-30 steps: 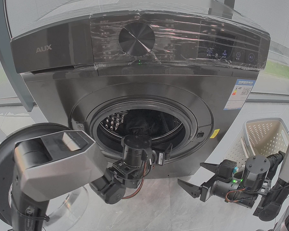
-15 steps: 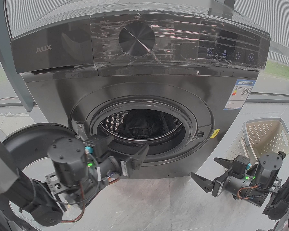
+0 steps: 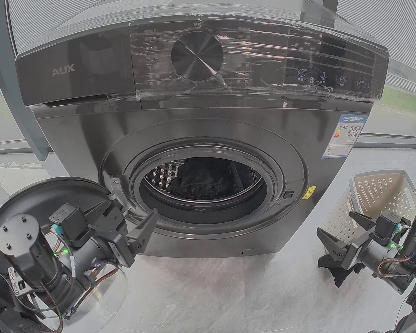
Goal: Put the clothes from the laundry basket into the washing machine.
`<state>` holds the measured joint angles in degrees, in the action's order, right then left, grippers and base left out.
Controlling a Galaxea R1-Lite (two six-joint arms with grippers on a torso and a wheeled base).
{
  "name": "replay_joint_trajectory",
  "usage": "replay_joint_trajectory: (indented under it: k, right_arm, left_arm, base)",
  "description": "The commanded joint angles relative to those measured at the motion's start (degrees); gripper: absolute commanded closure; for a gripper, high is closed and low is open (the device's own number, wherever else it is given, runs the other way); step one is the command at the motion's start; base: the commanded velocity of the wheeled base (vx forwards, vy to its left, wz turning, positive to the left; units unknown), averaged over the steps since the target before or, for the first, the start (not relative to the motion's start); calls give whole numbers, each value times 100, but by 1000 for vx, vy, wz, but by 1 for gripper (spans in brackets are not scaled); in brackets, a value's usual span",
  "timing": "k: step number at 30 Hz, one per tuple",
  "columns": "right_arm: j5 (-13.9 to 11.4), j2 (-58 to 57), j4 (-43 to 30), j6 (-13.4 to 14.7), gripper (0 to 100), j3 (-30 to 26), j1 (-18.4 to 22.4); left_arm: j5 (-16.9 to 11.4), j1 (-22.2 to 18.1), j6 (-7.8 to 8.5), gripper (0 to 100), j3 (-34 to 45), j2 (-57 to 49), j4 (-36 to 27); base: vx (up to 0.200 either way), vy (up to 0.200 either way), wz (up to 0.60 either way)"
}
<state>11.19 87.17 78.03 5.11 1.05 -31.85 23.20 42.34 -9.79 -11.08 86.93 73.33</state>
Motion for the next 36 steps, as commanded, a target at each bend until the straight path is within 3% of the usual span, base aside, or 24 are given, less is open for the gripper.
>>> replay_joint_trajectory:
  k: [1,6,8,16,19,23,25,29,30,33,36]
  right_arm:
    - [111,-1080,-658,-36,0,-105,118]
    - [357,-1844,-1616,-27,0,-105,127]
    - [507,-2178,-1994,-1,0,-105,496]
    - [542,-3268,-2776,-19,0,-105,724]
    - [533,-4007,-3628,25,0,-105,760]
    - [472,-5228,-5439,271,0,-105,848]
    - [445,-5703,-5975,289,0,-105,1023]
    - [261,-6415,-6256,113,0,-105,1472]
    - [-3,-6889,-6309,-230,0,-105,1841]
    - [-363,-7645,-6669,-687,0,-105,2342]
    - [-574,-8278,-7329,-713,0,-105,2649]
  left_arm:
    - [71,-41,3,0,414,-449,6]
    - [88,-50,47,0,607,-757,-3]
    - [159,-59,205,0,783,-968,-11]
    - [211,-367,249,0,1108,-1618,-126]
    - [203,-454,276,0,1108,-2198,-433]
    - [185,-516,504,0,1108,-2936,-1040]
    - [150,-542,566,0,1108,-3270,-1418]
    - [176,-727,531,0,1108,-3613,-1998]
    - [185,-929,531,0,1108,-3885,-2376]
    - [185,-1272,557,0,1108,-4255,-2806]
    - [185,-1413,601,0,1108,-4553,-3079]
  base:
    - [-200,0,0]
    - [-200,0,0]
    - [-200,0,0]
    - [-150,0,0]
    - [0,0,0]
    - [0,0,0]
    - [0,0,0]
    - [0,0,0]
    - [0,0,0]
    - [0,0,0]
    - [0,0,0]
